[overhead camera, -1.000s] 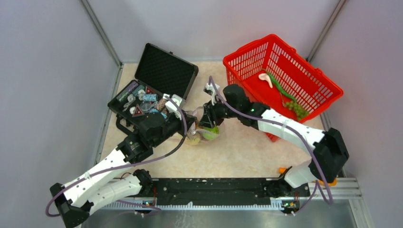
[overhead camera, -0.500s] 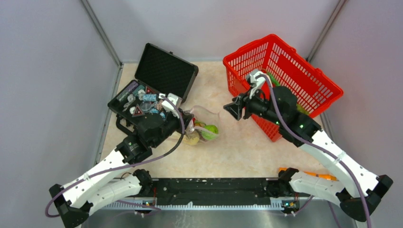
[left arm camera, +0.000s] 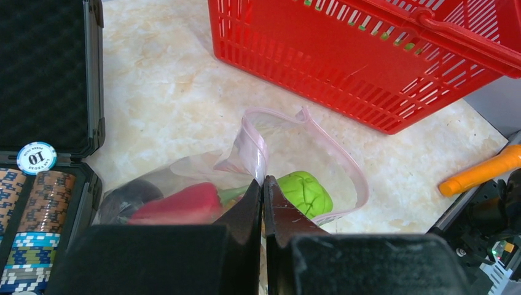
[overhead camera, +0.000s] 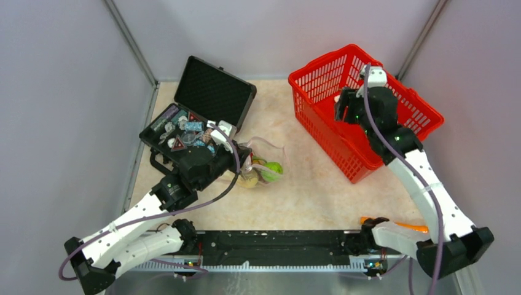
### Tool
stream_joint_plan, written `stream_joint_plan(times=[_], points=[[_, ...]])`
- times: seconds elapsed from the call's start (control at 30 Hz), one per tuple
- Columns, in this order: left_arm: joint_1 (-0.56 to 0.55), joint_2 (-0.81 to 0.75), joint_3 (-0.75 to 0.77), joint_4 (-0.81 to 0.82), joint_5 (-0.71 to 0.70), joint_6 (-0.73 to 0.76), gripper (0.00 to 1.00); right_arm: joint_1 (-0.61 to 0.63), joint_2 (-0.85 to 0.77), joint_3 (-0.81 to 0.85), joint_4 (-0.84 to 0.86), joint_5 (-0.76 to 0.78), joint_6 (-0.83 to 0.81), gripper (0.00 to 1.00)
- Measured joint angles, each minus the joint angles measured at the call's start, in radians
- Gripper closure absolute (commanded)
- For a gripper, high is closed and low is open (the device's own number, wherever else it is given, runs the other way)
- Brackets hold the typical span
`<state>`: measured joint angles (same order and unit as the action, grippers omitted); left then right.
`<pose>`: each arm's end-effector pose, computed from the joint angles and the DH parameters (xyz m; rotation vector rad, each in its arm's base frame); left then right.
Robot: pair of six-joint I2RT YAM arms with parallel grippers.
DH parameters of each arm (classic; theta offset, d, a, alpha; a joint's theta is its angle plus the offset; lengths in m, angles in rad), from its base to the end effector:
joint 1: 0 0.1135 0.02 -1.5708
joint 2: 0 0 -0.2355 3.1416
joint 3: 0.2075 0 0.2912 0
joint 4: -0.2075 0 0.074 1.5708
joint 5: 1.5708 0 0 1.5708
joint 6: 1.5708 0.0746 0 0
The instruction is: Place the food in the zip-top bag and seal the zipper
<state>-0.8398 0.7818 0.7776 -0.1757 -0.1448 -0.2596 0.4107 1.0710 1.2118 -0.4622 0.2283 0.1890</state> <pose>0.1973 -0.2039 0.3118 0.4092 1.7505 -0.6714 0.3001 0.1123 0.3733 -0.0536 1.8874 0.1947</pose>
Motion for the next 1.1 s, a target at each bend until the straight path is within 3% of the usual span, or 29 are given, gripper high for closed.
stream_joint_plan(times=[0.23, 0.57, 0.73, 0.8, 1.1], points=[[0.0, -0.001, 0.0, -0.001, 0.018, 0.0, 1.0, -0.235, 0.177, 0.008, -0.082, -0.035, 0.06, 0.36], [0.0, -0.001, 0.0, -0.003, 0.029, 0.002, 1.0, -0.369, 0.458, 0.037, -0.156, 0.065, 0.031, 0.34], [0.0, -0.001, -0.001, -0.002, 0.04, 0.013, 1.0, -0.42, 0.603, 0.107, -0.16, 0.077, -0.049, 0.31], [0.0, -0.001, -0.002, 0.0, 0.044, 0.021, 1.0, -0.429, 0.653, 0.137, -0.169, 0.077, -0.09, 0.23], [0.0, -0.031, -0.017, -0.003, 0.055, 0.051, 1.0, -0.469, 0.733, 0.158, -0.152, 0.147, -0.148, 0.21]])
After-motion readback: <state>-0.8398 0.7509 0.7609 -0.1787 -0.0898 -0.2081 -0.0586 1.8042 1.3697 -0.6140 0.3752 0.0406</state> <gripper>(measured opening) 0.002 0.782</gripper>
